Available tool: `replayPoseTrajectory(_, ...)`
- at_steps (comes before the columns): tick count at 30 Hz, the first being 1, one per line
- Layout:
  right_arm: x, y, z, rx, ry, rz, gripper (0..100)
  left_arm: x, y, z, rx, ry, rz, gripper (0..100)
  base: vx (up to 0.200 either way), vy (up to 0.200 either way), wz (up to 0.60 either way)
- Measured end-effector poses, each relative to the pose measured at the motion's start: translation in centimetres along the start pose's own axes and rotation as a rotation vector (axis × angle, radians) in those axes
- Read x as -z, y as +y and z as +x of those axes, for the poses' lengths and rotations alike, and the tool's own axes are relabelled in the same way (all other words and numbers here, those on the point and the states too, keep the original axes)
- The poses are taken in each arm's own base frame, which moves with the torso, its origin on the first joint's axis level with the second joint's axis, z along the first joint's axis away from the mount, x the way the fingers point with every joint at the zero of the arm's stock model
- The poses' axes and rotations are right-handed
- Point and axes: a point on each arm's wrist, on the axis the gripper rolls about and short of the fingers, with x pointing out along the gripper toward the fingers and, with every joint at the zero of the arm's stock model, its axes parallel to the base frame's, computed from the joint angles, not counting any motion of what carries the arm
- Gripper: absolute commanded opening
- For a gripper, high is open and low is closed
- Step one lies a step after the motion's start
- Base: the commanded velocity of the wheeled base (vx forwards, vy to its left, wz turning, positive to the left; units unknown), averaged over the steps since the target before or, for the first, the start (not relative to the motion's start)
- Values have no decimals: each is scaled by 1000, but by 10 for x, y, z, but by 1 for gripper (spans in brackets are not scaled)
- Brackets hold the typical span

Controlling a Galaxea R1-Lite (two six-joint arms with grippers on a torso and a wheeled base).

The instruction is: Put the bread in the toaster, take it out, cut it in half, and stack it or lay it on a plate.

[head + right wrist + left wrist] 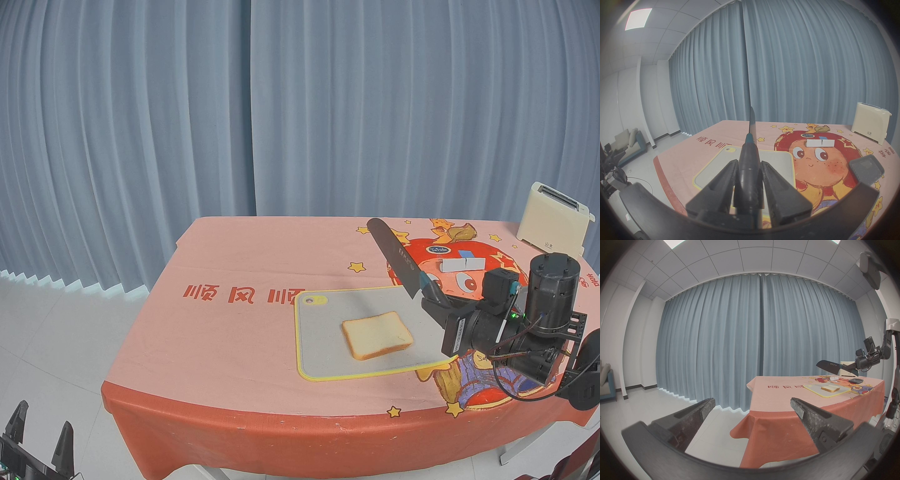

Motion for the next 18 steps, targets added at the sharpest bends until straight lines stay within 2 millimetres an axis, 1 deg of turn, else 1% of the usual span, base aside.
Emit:
replayPoseTrajectory(14,0,2,-2,-11,-4,-3,0,-2,0,0,-2,-16,0,100,0,0,0)
replayPoseTrajectory(18,0,2,-2,-11,-4,-3,0,-11,0,-1,0,-105,-2,100,0,0,0)
